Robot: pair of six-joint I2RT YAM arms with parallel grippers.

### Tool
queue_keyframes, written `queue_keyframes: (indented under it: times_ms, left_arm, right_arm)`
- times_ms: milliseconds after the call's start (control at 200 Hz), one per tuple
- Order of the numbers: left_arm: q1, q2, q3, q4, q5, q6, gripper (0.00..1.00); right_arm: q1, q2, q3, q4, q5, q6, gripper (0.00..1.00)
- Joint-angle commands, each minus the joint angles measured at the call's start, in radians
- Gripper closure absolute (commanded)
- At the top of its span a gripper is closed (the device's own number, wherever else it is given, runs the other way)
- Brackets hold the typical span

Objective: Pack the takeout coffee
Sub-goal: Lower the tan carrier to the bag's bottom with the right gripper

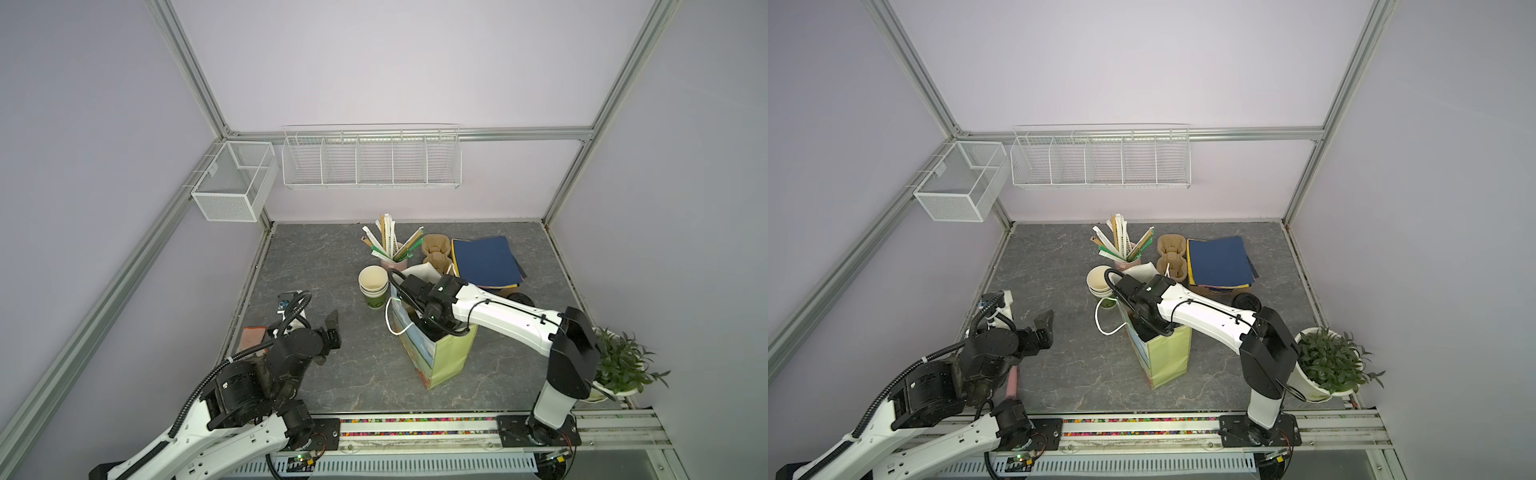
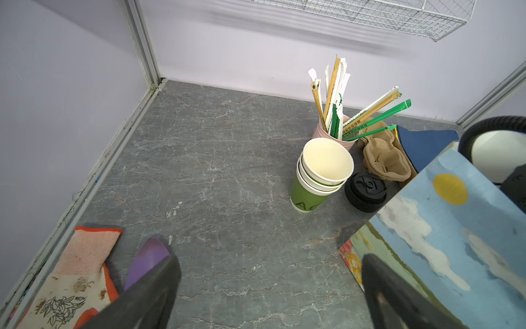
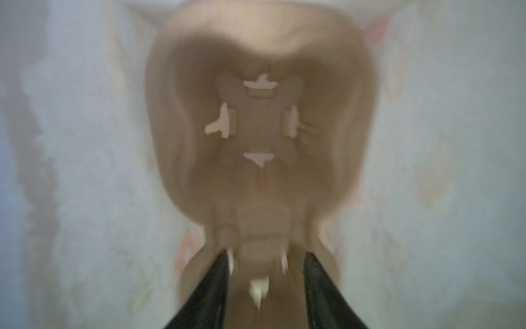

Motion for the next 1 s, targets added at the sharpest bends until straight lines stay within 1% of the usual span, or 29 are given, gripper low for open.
queue_keyframes:
  times_ms: [0, 160, 295, 395, 515, 600, 795, 865, 950, 995]
  left_arm:
    - [0.006, 0.007, 0.002, -0.022, 0.005, 0.017, 0.01]
    - [0.006, 0.01, 0.001, -0.02, 0.009, 0.02, 0.01]
    - [0.006, 0.009, 0.002, -0.019, 0.011, 0.022, 0.01]
    - [0.005, 0.011, 0.002, -0.017, 0.014, 0.023, 0.01]
    - [0.006, 0.015, 0.001, -0.017, 0.017, 0.023, 0.01]
    - [0.006, 0.015, 0.001, -0.017, 0.02, 0.024, 0.01]
    - [0.006, 0.02, 0.001, -0.015, 0.023, 0.026, 0.01]
    - [0.006, 0.027, 0.001, -0.013, 0.027, 0.028, 0.01]
    - [0.006, 0.036, 0.002, -0.015, 0.031, 0.029, 0.01]
    - [0.006, 0.037, 0.001, -0.013, 0.031, 0.03, 0.01]
  right_arm:
    - [-0.001, -0.032, -0.017, -0.001, 0.007, 0.006, 0.48]
    - [-0.003, -0.03, -0.059, 0.031, -0.015, 0.011, 0.44]
    - [-0.003, -0.038, -0.056, 0.042, -0.037, 0.009, 0.41]
    - [-0.004, -0.048, 0.008, 0.011, -0.013, -0.015, 0.35]
    - [-0.005, -0.036, 0.138, -0.072, 0.031, -0.054, 0.27]
    - [-0.012, -0.028, 0.206, -0.116, 0.053, -0.075, 0.23]
    - [-0.034, -0.057, 0.273, -0.135, 0.056, -0.104, 0.15]
    - [-0.038, -0.052, 0.282, -0.149, 0.059, -0.108, 0.08]
    - [-0.038, -0.025, 0.312, -0.204, 0.105, -0.095, 0.07]
    - [-0.036, -0.03, 0.297, -0.196, 0.094, -0.095, 0.07]
